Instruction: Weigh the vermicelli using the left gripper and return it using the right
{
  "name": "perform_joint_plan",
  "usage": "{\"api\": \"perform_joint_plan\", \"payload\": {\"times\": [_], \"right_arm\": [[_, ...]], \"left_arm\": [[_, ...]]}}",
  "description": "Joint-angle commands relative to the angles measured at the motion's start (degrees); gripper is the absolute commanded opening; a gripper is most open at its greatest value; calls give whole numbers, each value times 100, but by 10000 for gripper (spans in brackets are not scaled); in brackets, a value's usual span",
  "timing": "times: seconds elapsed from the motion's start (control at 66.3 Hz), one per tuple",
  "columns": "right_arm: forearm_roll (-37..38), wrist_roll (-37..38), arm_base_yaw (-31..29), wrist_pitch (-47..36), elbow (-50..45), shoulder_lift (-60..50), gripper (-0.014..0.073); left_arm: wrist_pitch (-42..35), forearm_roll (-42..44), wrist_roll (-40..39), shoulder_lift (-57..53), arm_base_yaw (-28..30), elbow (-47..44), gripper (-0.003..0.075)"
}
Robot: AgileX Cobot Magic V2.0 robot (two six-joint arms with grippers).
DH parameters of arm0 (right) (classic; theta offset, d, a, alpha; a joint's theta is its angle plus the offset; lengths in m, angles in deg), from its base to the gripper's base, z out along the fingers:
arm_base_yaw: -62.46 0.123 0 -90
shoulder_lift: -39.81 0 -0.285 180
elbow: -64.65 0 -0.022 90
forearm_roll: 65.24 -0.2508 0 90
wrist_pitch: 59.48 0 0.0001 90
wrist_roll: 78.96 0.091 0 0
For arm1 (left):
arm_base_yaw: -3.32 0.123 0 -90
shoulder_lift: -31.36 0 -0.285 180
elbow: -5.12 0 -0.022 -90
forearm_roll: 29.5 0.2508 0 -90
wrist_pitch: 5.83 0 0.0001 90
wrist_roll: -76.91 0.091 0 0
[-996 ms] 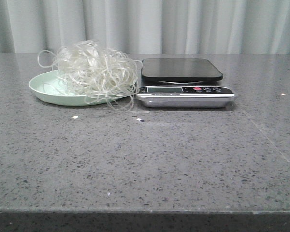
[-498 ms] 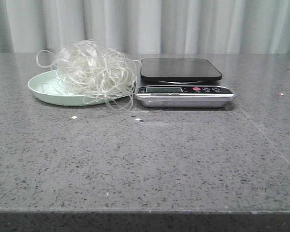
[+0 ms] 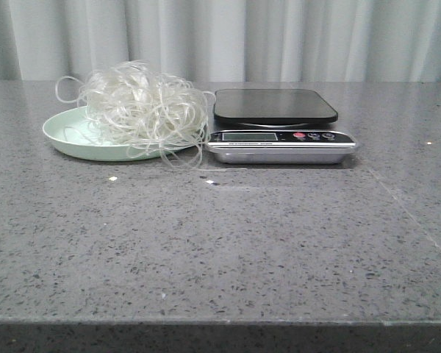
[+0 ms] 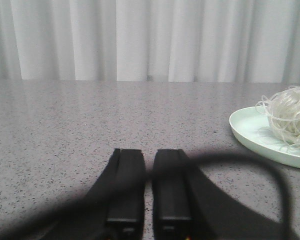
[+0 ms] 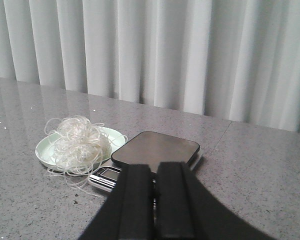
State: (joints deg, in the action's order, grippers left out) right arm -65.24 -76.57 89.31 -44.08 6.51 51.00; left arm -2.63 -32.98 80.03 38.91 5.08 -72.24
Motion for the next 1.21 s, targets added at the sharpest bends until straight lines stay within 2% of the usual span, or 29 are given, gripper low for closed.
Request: {"api": "perform_joint_plan", "payload": {"times": [0.0,0.241,0.347,0.483,0.619,0.845,1.192], "right_arm": [[98,-41,-29,-435,135,81,188],[149,-41,-151,-458,81,81,188],[310,-41,-829,-577,-84,81,188],[374,-41,-1986,-852,-533,70,188],[363,-41,-2571,-1101,-1056,-9,188],[290,-41,-2651,-2036,-2033,-481,188],[61,-41,-2671,-2027,-2020,-494,188]], "left_arm": [[-473,9,-57,-120,3,-38,165],[-473,9,-57,-120,3,-38,165],[-473,9,-57,-120,3,-38,165],[-473,9,-57,-120,3,-38,165],[-473,9,-57,-120,3,-38,165],[-473,9,-57,-120,3,-38,165],[-473,9,-57,-110,3,-38,165]]}}
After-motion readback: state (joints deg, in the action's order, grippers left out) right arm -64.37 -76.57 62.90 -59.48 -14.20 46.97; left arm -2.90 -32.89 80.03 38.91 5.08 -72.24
